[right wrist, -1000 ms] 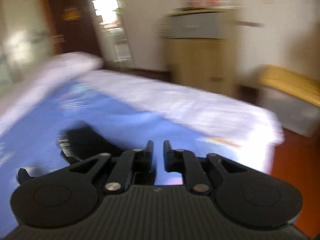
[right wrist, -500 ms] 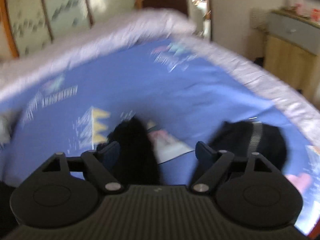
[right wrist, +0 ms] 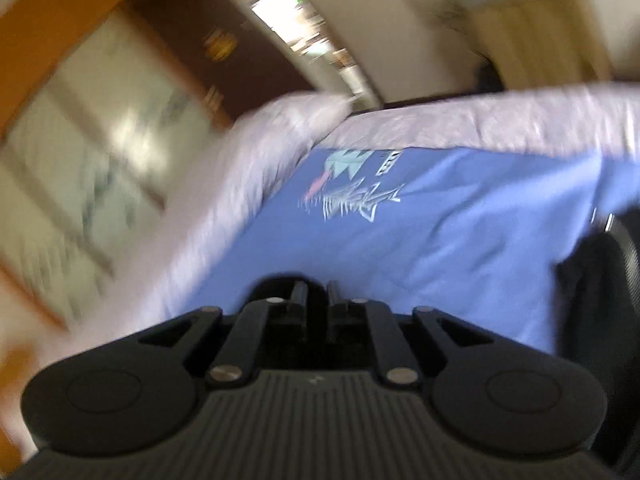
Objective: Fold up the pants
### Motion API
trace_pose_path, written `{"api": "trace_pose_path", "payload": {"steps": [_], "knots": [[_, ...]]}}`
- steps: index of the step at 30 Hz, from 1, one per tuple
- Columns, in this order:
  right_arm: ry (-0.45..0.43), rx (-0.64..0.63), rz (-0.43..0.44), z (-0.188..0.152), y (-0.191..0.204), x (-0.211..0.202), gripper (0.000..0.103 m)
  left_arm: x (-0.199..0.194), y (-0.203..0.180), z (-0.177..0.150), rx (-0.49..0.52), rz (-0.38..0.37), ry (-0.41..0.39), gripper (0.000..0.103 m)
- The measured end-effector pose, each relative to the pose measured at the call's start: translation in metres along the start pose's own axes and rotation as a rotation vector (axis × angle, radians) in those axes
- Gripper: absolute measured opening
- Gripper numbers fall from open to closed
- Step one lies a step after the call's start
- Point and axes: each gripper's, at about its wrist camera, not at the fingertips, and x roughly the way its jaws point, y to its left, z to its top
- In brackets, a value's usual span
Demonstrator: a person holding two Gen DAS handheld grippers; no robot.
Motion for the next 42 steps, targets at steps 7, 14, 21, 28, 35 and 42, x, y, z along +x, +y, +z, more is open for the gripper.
{"api": "trace_pose_path", "payload": {"steps": [7,14,21,28,35,42], "knots": [[0.065,-0.172,-0.087,-0.014,-0.023,0.004,0.076,0.022,-0.004,-0.034,0.102,0.055,0.123,0.023],[0.127,-0.05,-0.13,-0.012,-0.07,0.011,0.067,-0.019,-0.002,-0.064,0.206,-0.036,0.128,0.024],[0.254,0.017,-0.063,-0.037,-0.068,0.059,0.047,-0.035,-0.034,-0.097,0.381,-0.224,0.174,0.027],[0.24,-0.402,0.194,-0.075,0.051,0.039,0.007,0.004,-0.042,-0.121,0.339,-0.168,0.318,0.027],[0.482,-1.165,0.473,-0.24,0.136,-0.041,0.007,0.012,-0.035,-0.129,0.324,-0.145,0.338,0.027],[0.429,-1.05,0.318,-0.21,0.128,-0.003,0.007,0.012,-0.034,-0.128,0.326,-0.143,0.348,0.028]]}}
